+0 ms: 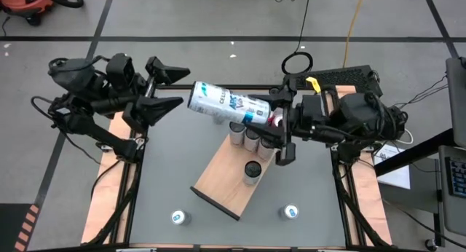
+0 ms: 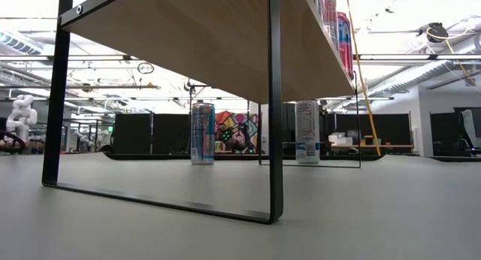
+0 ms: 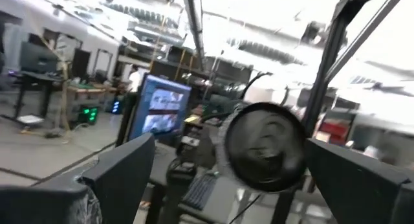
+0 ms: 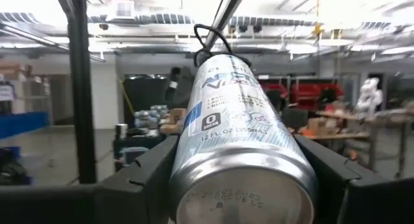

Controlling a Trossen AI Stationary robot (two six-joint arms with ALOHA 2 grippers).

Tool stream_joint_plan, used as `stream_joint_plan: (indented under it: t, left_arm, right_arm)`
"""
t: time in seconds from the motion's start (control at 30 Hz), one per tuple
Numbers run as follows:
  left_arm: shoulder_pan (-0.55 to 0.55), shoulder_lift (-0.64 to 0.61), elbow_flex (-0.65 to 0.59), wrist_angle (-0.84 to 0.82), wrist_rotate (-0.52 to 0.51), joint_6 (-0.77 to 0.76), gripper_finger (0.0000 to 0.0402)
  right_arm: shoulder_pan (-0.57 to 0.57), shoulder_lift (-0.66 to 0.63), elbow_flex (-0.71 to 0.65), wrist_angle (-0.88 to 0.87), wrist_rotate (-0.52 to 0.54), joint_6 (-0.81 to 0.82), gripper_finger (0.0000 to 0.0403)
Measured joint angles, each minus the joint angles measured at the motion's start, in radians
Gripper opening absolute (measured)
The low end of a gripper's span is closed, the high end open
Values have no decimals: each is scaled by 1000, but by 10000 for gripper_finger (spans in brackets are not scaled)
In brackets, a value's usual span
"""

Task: Place canned beverage on shelf
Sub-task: Put the white blue soda can on the shelf aligned with the other white blue soda cans

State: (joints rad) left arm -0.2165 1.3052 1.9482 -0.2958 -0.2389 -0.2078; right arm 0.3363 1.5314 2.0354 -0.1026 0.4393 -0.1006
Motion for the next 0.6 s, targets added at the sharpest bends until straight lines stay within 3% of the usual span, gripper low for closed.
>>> stream_joint_plan:
  t: [0.23, 0.4, 0.6]
  left_arm:
    - [-16, 1, 0, 129, 73, 35, 398]
    - [-24, 16, 0, 193, 82, 157, 398]
    - [-11, 53, -1, 250, 83, 171, 398]
  right_arm:
    - [-1, 1, 0, 73, 5, -171, 226]
    - [0, 1, 0, 146, 4, -318, 226]
    - [-1, 1, 0, 194, 4, -432, 226]
